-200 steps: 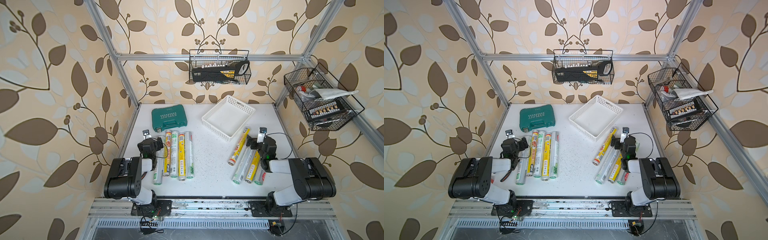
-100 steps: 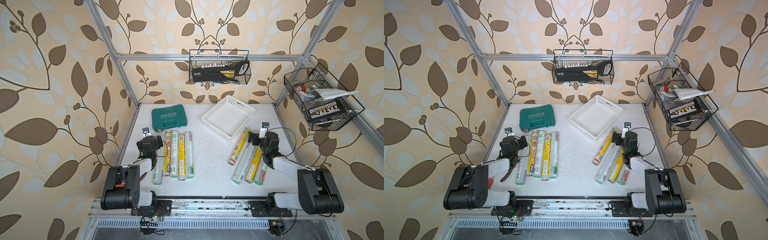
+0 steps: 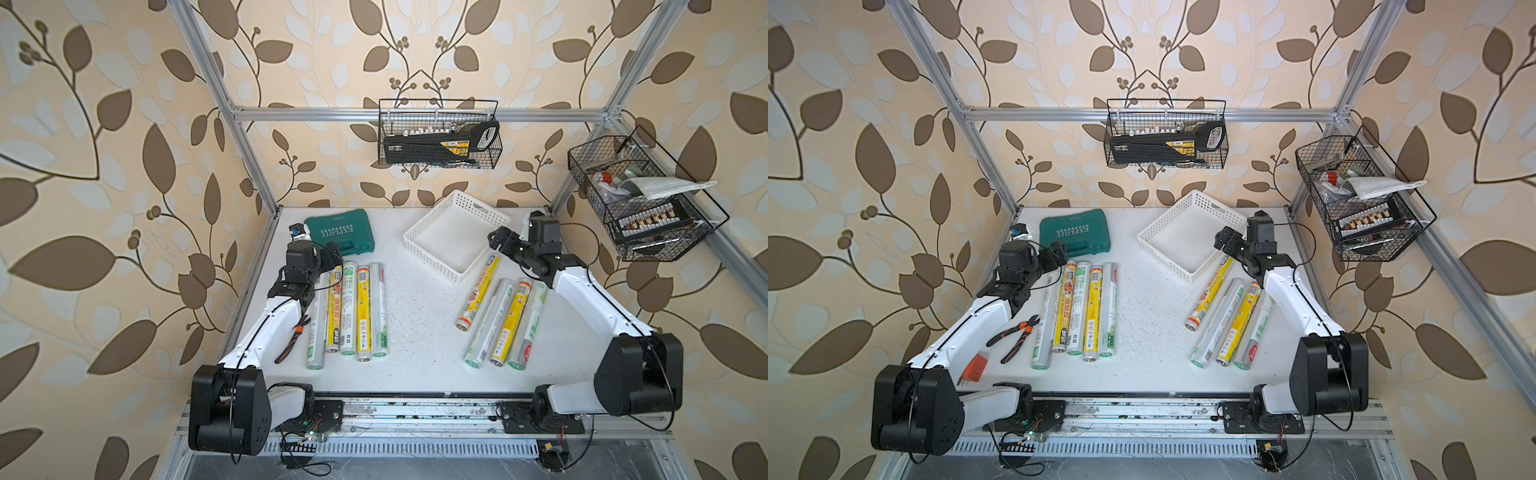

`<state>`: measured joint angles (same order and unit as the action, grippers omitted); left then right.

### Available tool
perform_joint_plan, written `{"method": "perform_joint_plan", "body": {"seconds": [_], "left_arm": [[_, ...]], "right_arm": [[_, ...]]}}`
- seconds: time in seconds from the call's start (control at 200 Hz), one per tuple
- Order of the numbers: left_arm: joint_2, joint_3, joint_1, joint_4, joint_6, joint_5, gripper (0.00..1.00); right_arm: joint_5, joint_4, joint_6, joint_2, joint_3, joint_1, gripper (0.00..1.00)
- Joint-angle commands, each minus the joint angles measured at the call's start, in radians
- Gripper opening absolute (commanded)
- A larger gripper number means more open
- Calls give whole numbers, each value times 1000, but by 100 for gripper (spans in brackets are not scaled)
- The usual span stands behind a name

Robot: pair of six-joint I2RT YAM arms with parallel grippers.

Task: Put the plastic wrap into the basket
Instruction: Move the basket to the center of the board.

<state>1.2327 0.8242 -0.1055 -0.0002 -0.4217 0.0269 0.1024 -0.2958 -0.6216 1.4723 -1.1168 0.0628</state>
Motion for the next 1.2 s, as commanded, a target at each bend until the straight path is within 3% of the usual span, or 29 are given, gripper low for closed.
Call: {"method": "perform_joint_plan", "body": {"seconds": [0.0,0.37,0.53,0.67,0.89,0.985,1.195], "left_arm": [[28,96,-6,-221,-41,-216,99],[-36,57,-8,-231,-114,-370,99],[-45,58,-10,-251,-121,-359,99],[-52,59,-11,-256,-127,-351,99],[-35,68,-13,-267,-131,-337,99],[-26,79,-14,-277,-129,-328,99],[-8,93,-17,-288,-129,-323,99]], "right_arm": [[91,-218,-67,105,-79,33,90],[-14,-335,-58,310,-295,47,81],[-30,-336,-56,379,-354,32,76],[-7,-332,-56,450,-408,14,64],[-8,-345,-46,543,-496,2,60],[1,-352,-35,575,-530,0,49],[2,-370,-20,611,-577,-1,38]]}}
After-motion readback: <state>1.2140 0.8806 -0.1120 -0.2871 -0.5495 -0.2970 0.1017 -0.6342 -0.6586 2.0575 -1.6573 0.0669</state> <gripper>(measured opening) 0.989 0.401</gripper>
